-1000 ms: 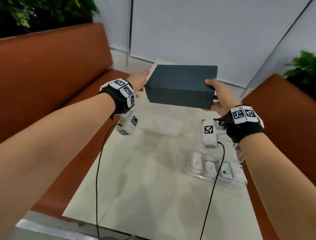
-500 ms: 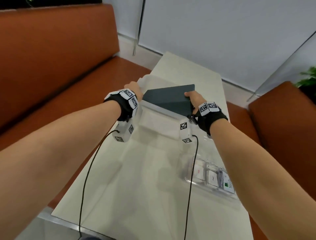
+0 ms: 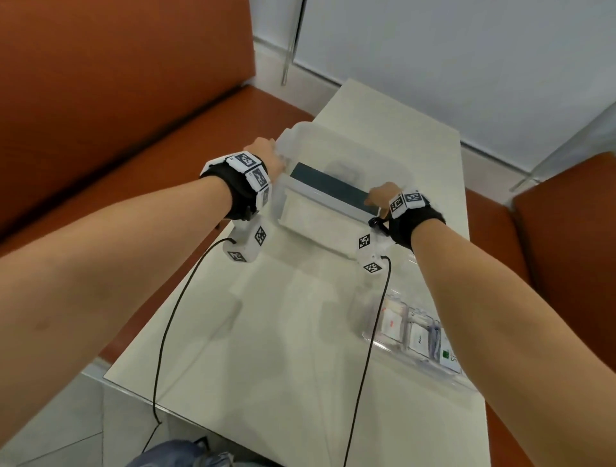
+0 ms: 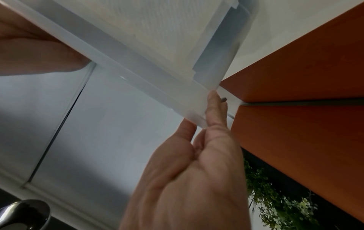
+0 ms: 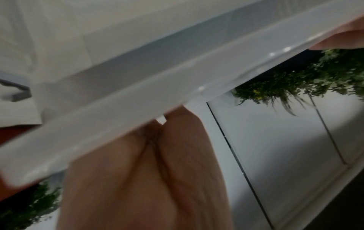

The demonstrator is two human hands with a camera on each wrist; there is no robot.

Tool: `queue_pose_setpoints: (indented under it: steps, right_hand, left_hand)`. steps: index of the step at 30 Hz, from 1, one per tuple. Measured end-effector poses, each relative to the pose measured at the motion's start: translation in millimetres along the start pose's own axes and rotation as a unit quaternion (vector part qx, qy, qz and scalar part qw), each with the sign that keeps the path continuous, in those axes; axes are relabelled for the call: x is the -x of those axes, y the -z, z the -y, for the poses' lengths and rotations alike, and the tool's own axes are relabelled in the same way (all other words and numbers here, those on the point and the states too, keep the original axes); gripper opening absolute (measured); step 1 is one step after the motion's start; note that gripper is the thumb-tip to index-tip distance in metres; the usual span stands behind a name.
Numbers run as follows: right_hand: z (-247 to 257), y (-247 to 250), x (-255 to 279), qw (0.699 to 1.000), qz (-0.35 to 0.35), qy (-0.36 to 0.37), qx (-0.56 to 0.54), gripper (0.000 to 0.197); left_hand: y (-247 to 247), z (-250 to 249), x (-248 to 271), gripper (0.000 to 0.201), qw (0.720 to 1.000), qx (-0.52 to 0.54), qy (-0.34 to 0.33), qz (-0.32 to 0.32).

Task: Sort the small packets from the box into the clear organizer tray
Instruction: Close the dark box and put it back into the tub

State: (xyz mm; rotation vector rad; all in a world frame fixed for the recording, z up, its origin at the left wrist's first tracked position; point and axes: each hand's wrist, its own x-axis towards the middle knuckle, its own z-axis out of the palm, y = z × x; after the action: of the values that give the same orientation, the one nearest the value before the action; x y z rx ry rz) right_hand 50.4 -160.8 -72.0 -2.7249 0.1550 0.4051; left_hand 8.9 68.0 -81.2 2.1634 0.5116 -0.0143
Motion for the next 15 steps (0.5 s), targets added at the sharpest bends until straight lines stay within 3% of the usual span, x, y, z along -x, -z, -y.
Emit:
queue_pose_setpoints:
  steps: [4, 8, 11, 15]
  right_hand:
    - [-9.2, 35.7, 15.9, 0.995, -0.002, 0.034, -0.097, 0.046]
    - [-46.9, 101.2, 42.9, 0.978, -0.005, 0.097, -0.185, 0.015]
    - [-98.8, 141.6, 58.1, 0.984, -0.029, 0.097, -0.146, 0.012]
    - [-191.2, 164.6, 67.2, 0.992, -0.086, 0.050, -0.075, 0.015]
  left_hand:
    - [-1.9, -15.4, 13.3, 0.032, 0.997, -0.060, -0.018, -0.048]
    - [-24.4, -52.6, 43.0, 0.042, 0.983, -0.068, -0.120, -0.123]
    - [-53.6, -89.0, 72.8, 0.042, 0.973, -0.066, -0.197, -0.099]
    - [-103.0, -126.4, 105.3, 0.041, 0.963, -0.096, -0.253, -0.003]
